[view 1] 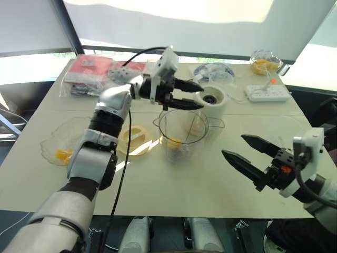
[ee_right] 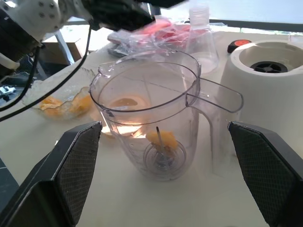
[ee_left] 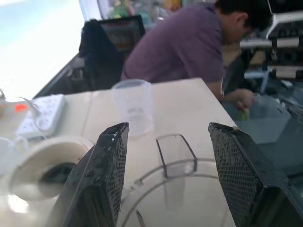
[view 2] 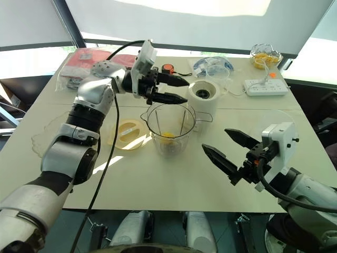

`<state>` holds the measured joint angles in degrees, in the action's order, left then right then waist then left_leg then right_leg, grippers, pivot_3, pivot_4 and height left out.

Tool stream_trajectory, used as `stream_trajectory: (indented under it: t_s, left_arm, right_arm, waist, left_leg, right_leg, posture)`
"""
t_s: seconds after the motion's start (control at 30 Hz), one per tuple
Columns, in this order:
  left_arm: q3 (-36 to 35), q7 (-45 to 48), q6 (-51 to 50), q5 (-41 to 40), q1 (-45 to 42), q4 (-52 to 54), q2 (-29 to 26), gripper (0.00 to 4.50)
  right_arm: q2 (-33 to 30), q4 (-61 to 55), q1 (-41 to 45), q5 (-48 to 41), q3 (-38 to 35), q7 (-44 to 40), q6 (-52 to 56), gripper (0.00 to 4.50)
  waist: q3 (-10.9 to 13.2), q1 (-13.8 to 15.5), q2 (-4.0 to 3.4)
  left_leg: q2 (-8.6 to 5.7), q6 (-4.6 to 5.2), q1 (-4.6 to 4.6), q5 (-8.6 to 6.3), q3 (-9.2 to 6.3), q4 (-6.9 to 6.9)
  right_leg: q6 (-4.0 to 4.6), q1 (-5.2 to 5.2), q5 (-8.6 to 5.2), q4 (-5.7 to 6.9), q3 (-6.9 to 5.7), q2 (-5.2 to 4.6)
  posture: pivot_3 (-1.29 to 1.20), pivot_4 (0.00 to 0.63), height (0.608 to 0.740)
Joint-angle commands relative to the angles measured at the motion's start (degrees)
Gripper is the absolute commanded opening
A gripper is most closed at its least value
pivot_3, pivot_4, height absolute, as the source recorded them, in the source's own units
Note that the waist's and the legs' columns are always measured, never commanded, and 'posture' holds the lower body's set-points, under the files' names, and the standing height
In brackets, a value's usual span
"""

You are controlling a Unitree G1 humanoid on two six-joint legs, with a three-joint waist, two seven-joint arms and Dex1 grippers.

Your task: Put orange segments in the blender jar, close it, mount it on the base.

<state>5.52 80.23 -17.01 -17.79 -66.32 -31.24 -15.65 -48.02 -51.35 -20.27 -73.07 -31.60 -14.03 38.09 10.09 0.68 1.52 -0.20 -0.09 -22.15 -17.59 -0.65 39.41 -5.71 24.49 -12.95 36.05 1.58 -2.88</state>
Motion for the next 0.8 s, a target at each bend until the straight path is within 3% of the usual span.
stream_trajectory:
  t_s: [0.03, 0.13, 0.37, 0.53, 0.8]
  left_arm:
    - [-3.7, -4.4, -5.8, -3.9, 5.2, 11.6, -2.8, 2.77]
    - [-4.7, -8.6, -10.5, -6.0, 10.5, 20.3, -4.4, 2.77]
    - [-5.7, -16.9, -16.3, -8.8, 22.6, 37.4, -8.3, 2.77]
    - [-5.5, -17.8, -17.3, -10.4, 29.3, 43.6, -12.0, 2.77]
    - [-6.1, -19.6, -20.4, -15.2, 34.2, 51.0, -15.2, 2.77]
  right_arm:
    - [2.1, 1.9, -0.5, 5.1, -0.5, 0.4, -2.0, 4.50]
    - [3.4, 3.4, -0.9, 8.0, -0.9, 0.5, -2.3, 4.50]
    - [8.4, 9.2, -2.8, 24.0, -0.9, 2.5, -6.0, 4.50]
    - [12.6, 14.4, -2.0, 36.7, -0.5, 7.3, -9.0, 4.50]
    - [15.3, 24.5, 3.6, 48.6, 1.3, 10.0, -10.9, 4.50]
  waist:
    - [0.0, -0.3, -0.08]
    - [-0.1, -0.3, -0.17]
    - [-0.1, 0.1, -0.23]
    - [-0.1, -0.1, -0.29]
    - [-0.1, -0.2, -0.33]
  left_leg:
    - [0.02, 0.00, 0.03, 0.00, 0.02, 0.00]
    - [0.04, 0.00, 0.09, 0.00, 0.02, -0.05]
    - [0.02, -0.02, 0.11, 0.01, 0.01, -0.03]
    - [0.02, -0.02, 0.16, 0.01, 0.13, -0.04]
    - [0.03, -0.07, 0.52, 0.04, 0.32, -0.08]
  right_leg:
    - [0.00, 0.00, 0.00, 0.01, 0.02, 0.00]
    - [0.00, 0.00, 0.00, 0.04, 0.05, 0.00]
    - [0.03, -0.04, 0.01, 0.03, 0.05, -0.02]
    - [0.21, -0.04, -0.10, 0.04, 0.12, -0.02]
    - [0.36, -0.26, -0.09, 0.04, 0.34, 0.02]
  posture:
    - [0.00, 0.150, 0.740]
    - [0.00, 0.150, 0.740]
    - [0.00, 0.150, 0.740]
    - [0.00, 0.150, 0.740]
    - [0.00, 0.150, 0.740]
